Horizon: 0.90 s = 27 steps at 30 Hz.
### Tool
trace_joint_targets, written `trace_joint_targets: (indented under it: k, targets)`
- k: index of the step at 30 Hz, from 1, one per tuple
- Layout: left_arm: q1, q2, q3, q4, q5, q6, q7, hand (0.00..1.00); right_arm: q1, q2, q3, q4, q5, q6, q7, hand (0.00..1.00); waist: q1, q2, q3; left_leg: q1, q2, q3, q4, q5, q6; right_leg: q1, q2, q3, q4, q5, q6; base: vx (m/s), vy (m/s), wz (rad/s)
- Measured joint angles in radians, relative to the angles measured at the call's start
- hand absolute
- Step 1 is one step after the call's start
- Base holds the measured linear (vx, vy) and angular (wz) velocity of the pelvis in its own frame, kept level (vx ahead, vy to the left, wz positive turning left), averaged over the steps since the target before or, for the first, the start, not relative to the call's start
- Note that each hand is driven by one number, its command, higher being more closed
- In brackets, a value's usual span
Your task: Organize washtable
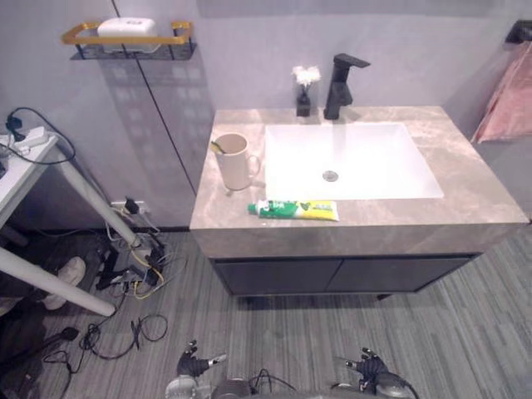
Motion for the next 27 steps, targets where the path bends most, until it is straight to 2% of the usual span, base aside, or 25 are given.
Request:
trace_joint_targets:
  k: [3,4,7,9,10,11,12,13,14,15,17,18,20,22,23,24,25,27]
  targets:
    - [0.002,-0.011,0.04,0.0,-0.018,0.001,-0.003,0.0,0.006,0.002,-0.043,0.001,0.004,-0.001,0.001,0.0,-0.001,-0.004,0.002,-0.001,0.029,-0.006,0.025,0.003,-0.016,0.011,0.027,-0.001,-0.003,-0.01,-0.016,0.04,-0.039,-0.01]
    - [0.002,-0.019,0.063,-0.002,-0.035,0.001,-0.002,0.0,0.009,0.003,-0.062,0.0,0.005,-0.001,0.002,0.0,0.002,-0.003,0.007,-0.016,0.05,-0.013,0.085,-0.001,-0.033,0.025,0.04,-0.001,-0.001,-0.027,-0.029,0.04,-0.048,0.02]
    - [0.012,-0.043,0.098,-0.045,-0.058,0.001,-0.002,0.0,0.021,0.005,-0.088,-0.005,0.006,-0.003,0.001,0.0,0.009,0.001,0.027,-0.092,0.093,-0.063,0.285,0.019,-0.063,0.064,0.063,-0.009,0.022,-0.066,-0.03,0.02,-0.045,0.04]
    - [0.017,-0.051,0.099,-0.065,-0.059,0.002,-0.002,0.0,0.035,0.007,-0.109,-0.009,0.006,-0.004,0.001,0.0,0.024,0.009,0.034,-0.095,0.117,-0.051,0.324,0.033,-0.076,0.085,0.066,-0.017,0.026,-0.078,-0.036,0.03,0.018,0.1]
    - [0.015,-0.057,0.099,-0.079,-0.061,0.002,-0.002,0.0,0.043,0.007,-0.11,-0.02,0.005,-0.001,0.001,0.0,0.027,-0.008,0.032,-0.099,0.122,-0.027,0.326,0.051,-0.091,0.088,0.063,-0.023,0.023,-0.08,-0.038,0.04,0.014,0.16]
    - [0.015,-0.06,0.1,-0.086,-0.061,0.002,-0.002,0.0,0.047,0.009,-0.11,-0.025,0.004,0.002,0.001,0.0,0.029,-0.011,0.036,-0.109,0.121,-0.019,0.329,0.058,-0.09,0.088,0.059,-0.025,0.019,-0.079,-0.039,0.04,0.009,0.16]
    - [0.013,-0.063,0.102,-0.089,-0.061,0.0,-0.002,0.0,0.049,0.016,-0.109,-0.035,0.004,0.003,0.0,0.0,0.031,-0.033,0.04,-0.11,0.115,-0.004,0.321,0.043,-0.091,0.087,0.051,-0.026,0.014,-0.079,-0.042,0.03,0.07,0.1]
    - [0.015,-0.067,0.101,-0.084,-0.06,0.002,-0.006,0.0,0.05,0.009,-0.112,-0.044,0.005,0.002,-0.001,0.0,0.026,-0.021,0.044,-0.104,0.07,-0.004,0.218,0.015,-0.088,0.079,0.039,-0.025,0.01,-0.077,-0.04,0.03,0.07,0.0]
    - [0.017,-0.074,0.102,-0.083,-0.061,0.002,-0.009,0.0,0.05,0.001,-0.114,-0.042,0.005,0.003,-0.001,0.0,0.026,-0.012,0.045,-0.096,0.045,-0.012,0.146,0.021,-0.089,0.073,0.036,-0.019,0.01,-0.074,-0.034,0.02,0.142,-0.18]
    - [0.023,-0.085,0.103,-0.081,-0.061,0.0,-0.011,0.0,0.054,-0.007,-0.121,-0.042,0.006,0.003,-0.001,0.0,0.03,0.003,0.043,-0.072,0.026,-0.006,0.049,0.02,-0.06,0.064,0.041,-0.001,0.007,-0.067,-0.024,0.05,0.126,-0.36]
    - [0.022,-0.091,0.128,-0.076,-0.067,0.0,-0.012,0.0,0.052,0.0,-0.119,-0.047,0.006,0.007,-0.003,0.0,0.033,-0.01,0.04,-0.021,-0.001,0.033,-0.024,0.033,-0.043,0.064,0.027,0.042,-0.016,-0.052,-0.025,0.13,0.143,-0.4]
    - [0.019,-0.091,0.146,-0.078,-0.067,0.001,-0.014,0.0,0.05,0.008,-0.119,-0.048,0.006,0.007,-0.003,0.0,0.034,-0.02,0.042,-0.008,-0.005,0.057,-0.028,0.025,-0.032,0.063,0.017,0.061,-0.014,-0.05,-0.022,0.15,0.133,-0.41]
    - [0.017,-0.092,0.151,-0.075,-0.064,0.002,-0.016,0.0,0.051,0.018,-0.119,-0.065,0.007,0.008,-0.004,0.0,0.032,-0.019,0.043,-0.002,-0.002,0.073,-0.014,-0.002,-0.022,0.034,0.004,0.096,0.056,-0.051,-0.023,0.12,0.185,-0.31]
    - [0.015,-0.09,0.147,-0.067,-0.049,0.004,-0.019,0.0,0.058,0.027,-0.121,-0.101,0.009,0.009,-0.008,0.0,0.025,-0.018,0.04,0.029,-0.001,0.077,-0.028,-0.011,-0.01,-0.059,-0.025,0.141,0.266,-0.051,-0.023,0.14,0.206,0.0]
    - [0.015,-0.088,0.147,-0.067,-0.048,0.004,-0.019,0.0,0.062,0.032,-0.126,-0.109,0.009,0.01,-0.009,0.0,0.026,-0.021,0.039,0.036,-0.001,0.076,-0.029,-0.013,-0.005,-0.074,-0.038,0.144,0.31,-0.05,-0.025,0.15,0.133,0.2]
    - [0.016,-0.086,0.146,-0.067,-0.043,0.005,-0.018,0.0,0.066,0.041,-0.14,-0.115,0.004,0.012,-0.019,0.0,0.027,-0.013,0.041,0.047,0.002,0.069,-0.03,-0.018,0.004,-0.092,-0.053,0.141,0.358,-0.074,-0.034,0.14,0.066,0.24]
    - [0.015,-0.086,0.145,-0.067,-0.035,0.005,-0.017,0.0,0.064,0.048,-0.14,-0.114,0.0,0.019,-0.022,0.0,0.031,-0.017,0.037,0.063,0.008,0.059,-0.035,-0.02,0.007,-0.093,-0.057,0.138,0.371,-0.101,-0.033,0.13,0.033,0.25]
    - [0.016,-0.087,0.143,-0.065,-0.032,0.005,-0.017,0.0,0.062,0.062,-0.14,-0.119,-0.002,0.019,-0.024,0.0,0.03,-0.01,0.034,0.074,0.033,0.045,-0.035,-0.02,0.006,-0.099,-0.053,0.131,0.355,-0.117,-0.038,0.11,-0.05,0.21]
